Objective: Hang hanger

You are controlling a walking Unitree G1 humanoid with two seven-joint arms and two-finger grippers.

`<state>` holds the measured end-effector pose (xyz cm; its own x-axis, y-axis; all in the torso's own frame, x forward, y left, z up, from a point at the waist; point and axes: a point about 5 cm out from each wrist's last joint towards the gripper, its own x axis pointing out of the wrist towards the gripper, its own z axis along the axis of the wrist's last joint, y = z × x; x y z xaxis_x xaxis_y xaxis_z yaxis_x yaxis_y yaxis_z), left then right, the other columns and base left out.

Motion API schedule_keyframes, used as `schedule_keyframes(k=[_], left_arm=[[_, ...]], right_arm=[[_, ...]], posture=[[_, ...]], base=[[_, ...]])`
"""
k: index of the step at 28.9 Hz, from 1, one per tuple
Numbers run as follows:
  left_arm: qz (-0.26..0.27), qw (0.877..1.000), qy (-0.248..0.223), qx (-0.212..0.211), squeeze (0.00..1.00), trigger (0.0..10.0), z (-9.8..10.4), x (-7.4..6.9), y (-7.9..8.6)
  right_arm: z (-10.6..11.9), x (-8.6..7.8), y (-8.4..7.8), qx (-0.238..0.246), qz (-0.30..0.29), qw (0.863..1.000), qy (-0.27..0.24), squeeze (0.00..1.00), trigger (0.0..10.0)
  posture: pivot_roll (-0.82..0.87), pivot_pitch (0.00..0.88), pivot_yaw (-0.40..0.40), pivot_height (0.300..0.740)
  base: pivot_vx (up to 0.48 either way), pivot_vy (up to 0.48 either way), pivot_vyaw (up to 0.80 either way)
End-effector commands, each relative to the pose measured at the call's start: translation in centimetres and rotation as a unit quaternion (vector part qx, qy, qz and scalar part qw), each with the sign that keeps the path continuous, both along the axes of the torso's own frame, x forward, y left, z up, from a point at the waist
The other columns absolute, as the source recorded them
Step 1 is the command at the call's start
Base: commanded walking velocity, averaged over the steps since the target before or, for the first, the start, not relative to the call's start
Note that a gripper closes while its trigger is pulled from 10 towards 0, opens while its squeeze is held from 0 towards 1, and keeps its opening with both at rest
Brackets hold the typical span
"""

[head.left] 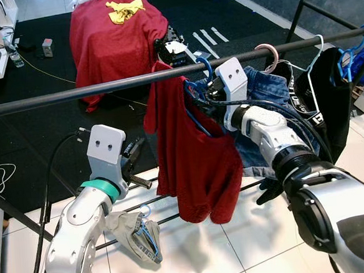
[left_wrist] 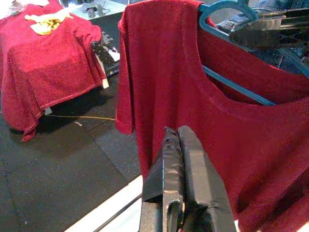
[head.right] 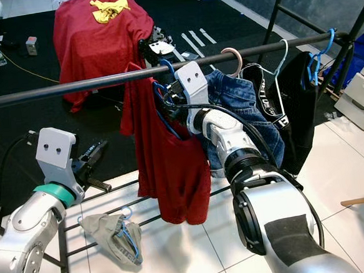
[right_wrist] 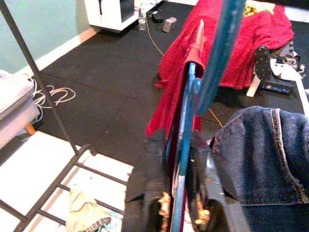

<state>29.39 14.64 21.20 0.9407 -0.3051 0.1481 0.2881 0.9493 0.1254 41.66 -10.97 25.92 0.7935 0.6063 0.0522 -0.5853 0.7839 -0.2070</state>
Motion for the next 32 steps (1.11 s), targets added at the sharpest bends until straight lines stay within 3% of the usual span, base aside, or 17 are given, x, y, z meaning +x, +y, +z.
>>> schedule_keyframes(k=[1, 11, 13, 15, 16, 20, 21, 27, 32], left_arm=[[0.001, 1.0, 0.011, 0.0, 0.0, 10.0, -0.5, 0.0, -0.2], [0.0, 1.0, 0.012, -0.002, 0.0, 10.0, -0.5, 0.1, -0.3], [-0.004, 1.0, 0.01, -0.005, 0.0, 10.0, -0.4, 0.2, -0.5], [-0.004, 1.0, 0.01, -0.005, 0.0, 10.0, -0.4, 0.2, -0.5], [-0.005, 1.0, 0.008, -0.007, 0.0, 10.0, -0.3, 0.3, -0.6], [-0.005, 1.0, 0.008, -0.007, 0.0, 10.0, -0.3, 0.3, -0.6], [-0.006, 1.0, 0.006, -0.009, 0.0, 10.0, -0.3, 0.4, -0.6], [-0.012, 1.0, 0.005, -0.012, 0.0, 10.0, -0.3, 0.7, -0.8], [-0.015, 1.0, 0.006, -0.014, 0.0, 10.0, -0.5, 0.7, -1.0]], right_arm=[[-0.2, 0.0, 0.1, 0.006, 0.006, 1.0, 0.009, 0.0, 0.0], [0.1, 0.0, -0.2, 0.008, 0.001, 1.0, 0.003, 0.0, 0.0], [1.5, 0.0, -0.3, 0.017, 0.008, 0.999, -0.032, 0.0, 0.0], [1.5, 0.0, -0.3, 0.017, 0.008, 0.999, -0.032, 0.0, 0.0], [2.9, -0.3, 0.1, 0.021, 0.029, 0.997, -0.068, 0.0, 2.0], [2.9, -0.3, 0.1, 0.021, 0.029, 0.997, -0.068, 0.0, 2.0], [4.0, -0.7, 0.4, 0.022, 0.05, 0.994, -0.098, 0.0, 10.0], [4.6, -2.5, -0.3, 0.002, 0.067, 0.986, -0.154, 0.0, 10.0], [4.2, -3.1, -0.9, -0.004, 0.07, 0.987, -0.145, 0.0, 10.0]], posture=[[0.02, 0.167, 0.062, 0.74], [0.02, 0.164, 0.065, 0.74], [-0.01, 0.159, 0.062, 0.74], [-0.01, 0.159, 0.062, 0.74], [-0.02, 0.156, 0.058, 0.74], [-0.02, 0.156, 0.058, 0.74], [-0.02, 0.154, 0.058, 0.74], [-0.05, 0.146, 0.059, 0.74], [-0.07, 0.138, 0.05, 0.74]], base=[[0.0, 0.0, 0.0], [0.0, 0.0, 0.0], [0.0, 0.0, 0.0], [0.0, 0.0, 0.0], [0.0, 0.0, 0.0], [0.0, 0.0, 0.0], [0.0, 0.0, 0.0], [0.0, 0.0, 0.0], [0.0, 0.0, 0.0]])
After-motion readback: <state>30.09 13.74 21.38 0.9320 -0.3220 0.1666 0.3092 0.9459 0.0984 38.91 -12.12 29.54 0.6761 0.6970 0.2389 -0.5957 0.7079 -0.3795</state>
